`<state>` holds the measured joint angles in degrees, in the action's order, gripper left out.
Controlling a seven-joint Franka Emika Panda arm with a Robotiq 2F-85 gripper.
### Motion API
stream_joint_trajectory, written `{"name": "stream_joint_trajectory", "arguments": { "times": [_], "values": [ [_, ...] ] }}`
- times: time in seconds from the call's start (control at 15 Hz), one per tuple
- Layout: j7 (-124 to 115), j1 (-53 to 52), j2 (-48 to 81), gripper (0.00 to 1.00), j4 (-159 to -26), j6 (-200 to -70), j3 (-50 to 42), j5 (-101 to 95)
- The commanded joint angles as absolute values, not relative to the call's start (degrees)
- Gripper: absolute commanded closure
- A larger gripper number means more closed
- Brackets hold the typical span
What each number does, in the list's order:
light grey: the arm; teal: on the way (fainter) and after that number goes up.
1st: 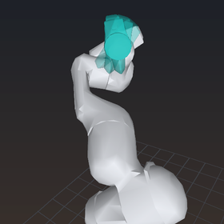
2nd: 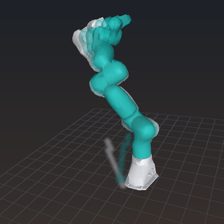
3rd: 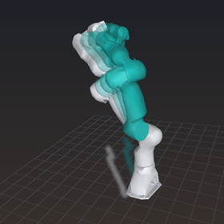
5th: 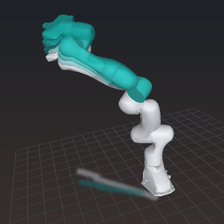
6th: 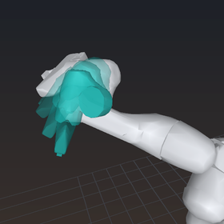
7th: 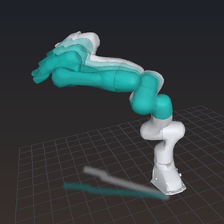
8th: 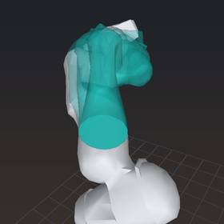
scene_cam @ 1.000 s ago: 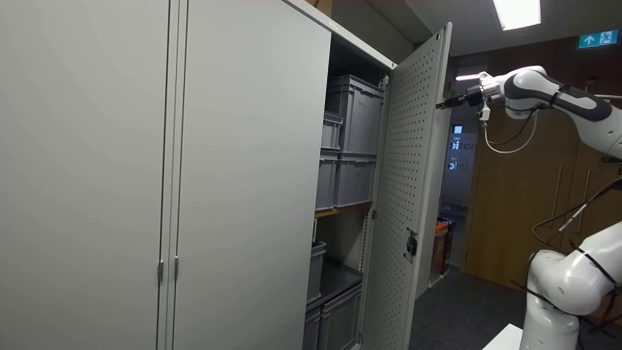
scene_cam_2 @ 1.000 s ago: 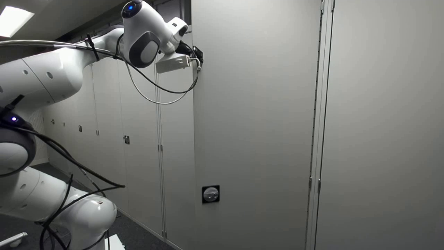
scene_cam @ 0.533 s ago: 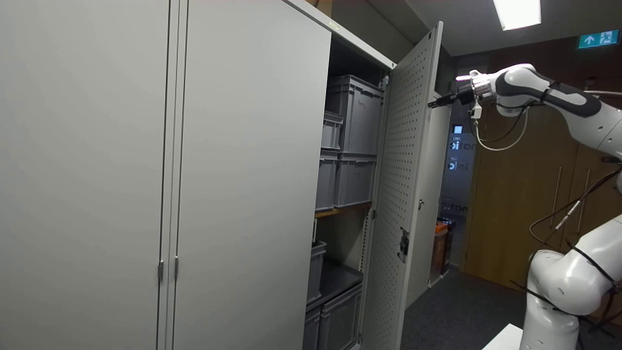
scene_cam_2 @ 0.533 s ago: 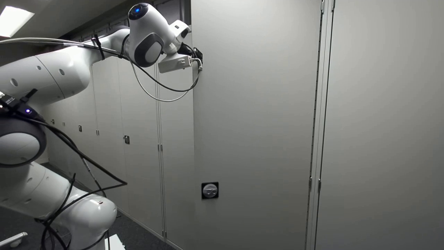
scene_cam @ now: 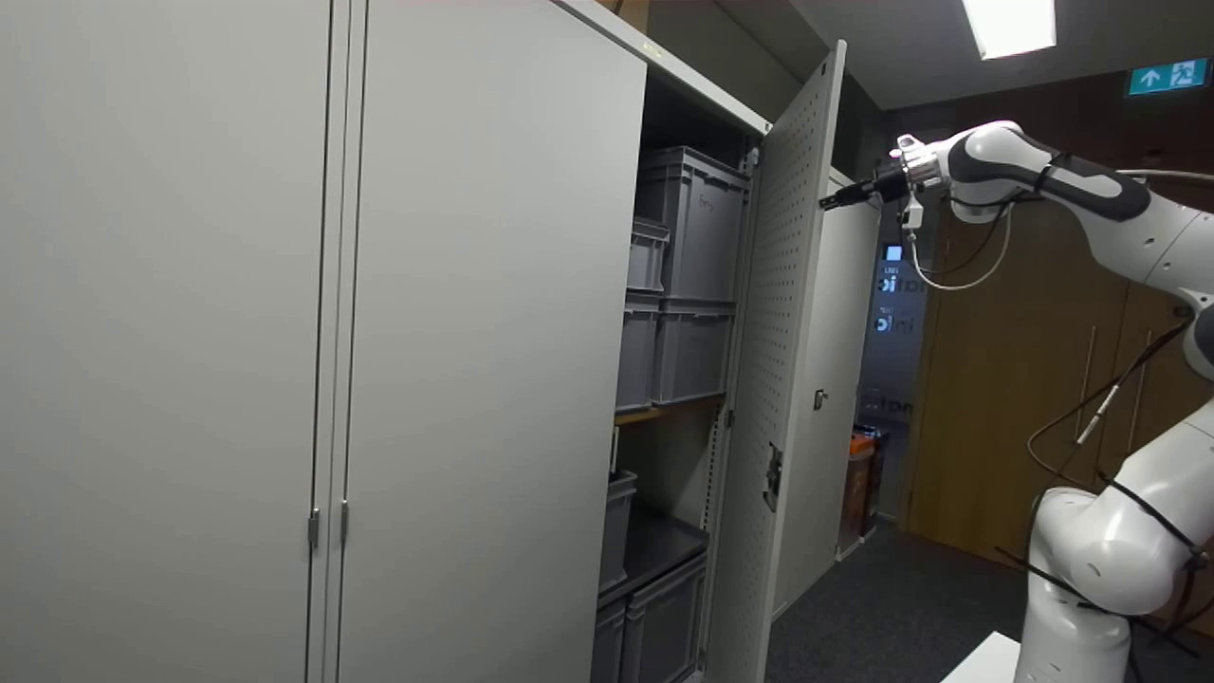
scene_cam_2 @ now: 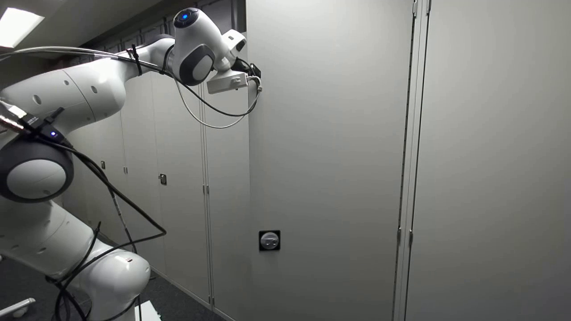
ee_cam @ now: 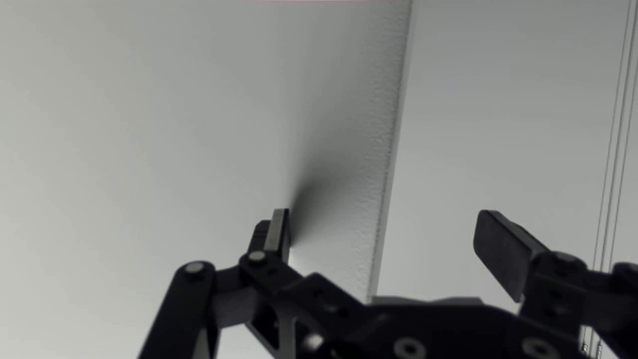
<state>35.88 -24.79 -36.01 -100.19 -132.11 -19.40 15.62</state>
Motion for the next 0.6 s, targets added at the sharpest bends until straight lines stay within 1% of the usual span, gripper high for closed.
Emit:
{"name": "stream_joint_trajectory", "arguments": {
  "times": [0.0, 0.53],
  "values": [
    [38.21, -24.31, -32.36, 0.00, -95.75, -129.55, -19.01, 18.67],
    [39.31, -23.29, -27.87, 0.00, -91.50, -125.62, -18.14, 22.59]
  ]
}}
